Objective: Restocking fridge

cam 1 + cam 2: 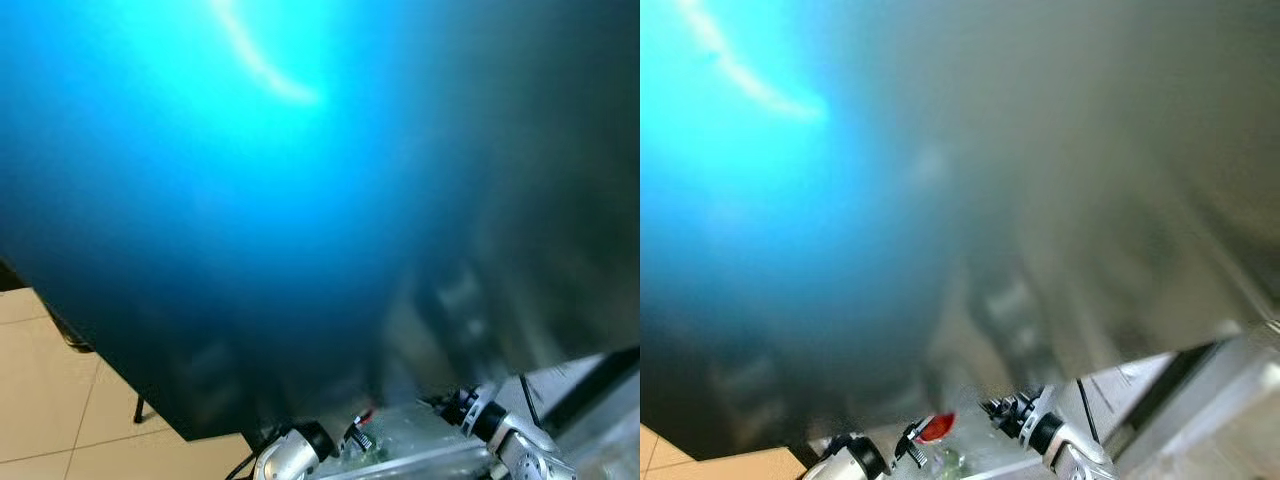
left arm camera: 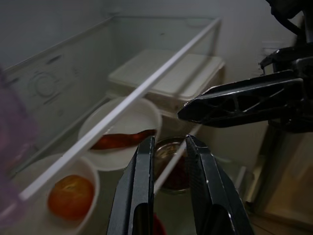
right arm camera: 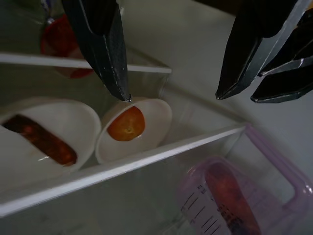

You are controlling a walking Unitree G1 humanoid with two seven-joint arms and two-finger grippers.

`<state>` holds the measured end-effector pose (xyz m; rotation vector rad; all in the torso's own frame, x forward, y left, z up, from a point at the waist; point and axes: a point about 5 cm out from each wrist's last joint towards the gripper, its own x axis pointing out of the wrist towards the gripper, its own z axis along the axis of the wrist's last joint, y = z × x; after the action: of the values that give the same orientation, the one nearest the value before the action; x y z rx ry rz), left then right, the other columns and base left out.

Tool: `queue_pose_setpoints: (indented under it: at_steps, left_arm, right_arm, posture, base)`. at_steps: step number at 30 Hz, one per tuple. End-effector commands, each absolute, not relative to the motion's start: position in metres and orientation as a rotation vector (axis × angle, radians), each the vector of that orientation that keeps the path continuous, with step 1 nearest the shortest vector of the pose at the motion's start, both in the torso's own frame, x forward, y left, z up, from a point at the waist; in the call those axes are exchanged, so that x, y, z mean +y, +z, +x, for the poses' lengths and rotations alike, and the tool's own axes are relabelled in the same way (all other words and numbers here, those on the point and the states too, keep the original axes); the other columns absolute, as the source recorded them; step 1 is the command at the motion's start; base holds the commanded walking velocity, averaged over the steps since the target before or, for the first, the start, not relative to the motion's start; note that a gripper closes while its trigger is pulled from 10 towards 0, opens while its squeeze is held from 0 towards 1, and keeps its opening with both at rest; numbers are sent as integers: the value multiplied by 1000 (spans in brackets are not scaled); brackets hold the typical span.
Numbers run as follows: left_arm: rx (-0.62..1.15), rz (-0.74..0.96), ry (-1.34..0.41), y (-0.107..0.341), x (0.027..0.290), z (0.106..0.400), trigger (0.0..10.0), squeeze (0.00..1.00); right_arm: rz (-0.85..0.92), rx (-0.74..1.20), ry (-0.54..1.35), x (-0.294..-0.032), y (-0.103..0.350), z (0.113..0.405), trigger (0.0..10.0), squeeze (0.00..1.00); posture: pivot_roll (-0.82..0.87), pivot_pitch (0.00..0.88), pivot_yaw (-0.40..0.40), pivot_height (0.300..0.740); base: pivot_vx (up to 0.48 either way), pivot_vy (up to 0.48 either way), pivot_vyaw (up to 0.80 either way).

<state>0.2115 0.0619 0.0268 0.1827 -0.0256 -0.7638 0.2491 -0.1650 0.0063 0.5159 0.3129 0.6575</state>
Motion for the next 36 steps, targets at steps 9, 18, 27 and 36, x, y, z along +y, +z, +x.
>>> queue_pose_setpoints:
  at_steps: [9,18,27,36]
  left_arm:
    - [27,192,-753,17,70,210,10000,0]
    - [57,203,-746,12,73,208,10000,0]
    - [96,215,-729,4,81,207,10000,0]
    - [106,218,-730,2,82,206,10000,0]
  right_arm:
    - [500,400,644,-167,-10,236,10000,0]
    - [435,490,686,-169,-21,223,10000,0]
    - [373,565,648,-180,-32,214,10000,0]
    - [399,577,599,-191,-36,209,10000,0]
  posture:
    - [-28,0,6,706]
    - [-29,0,7,706]
    - [-29,0,7,706]
    - [-28,0,6,726]
  base:
    - [0,0,0]
    - [0,0,0]
    - [0,0,0]
    - [0,0,0]
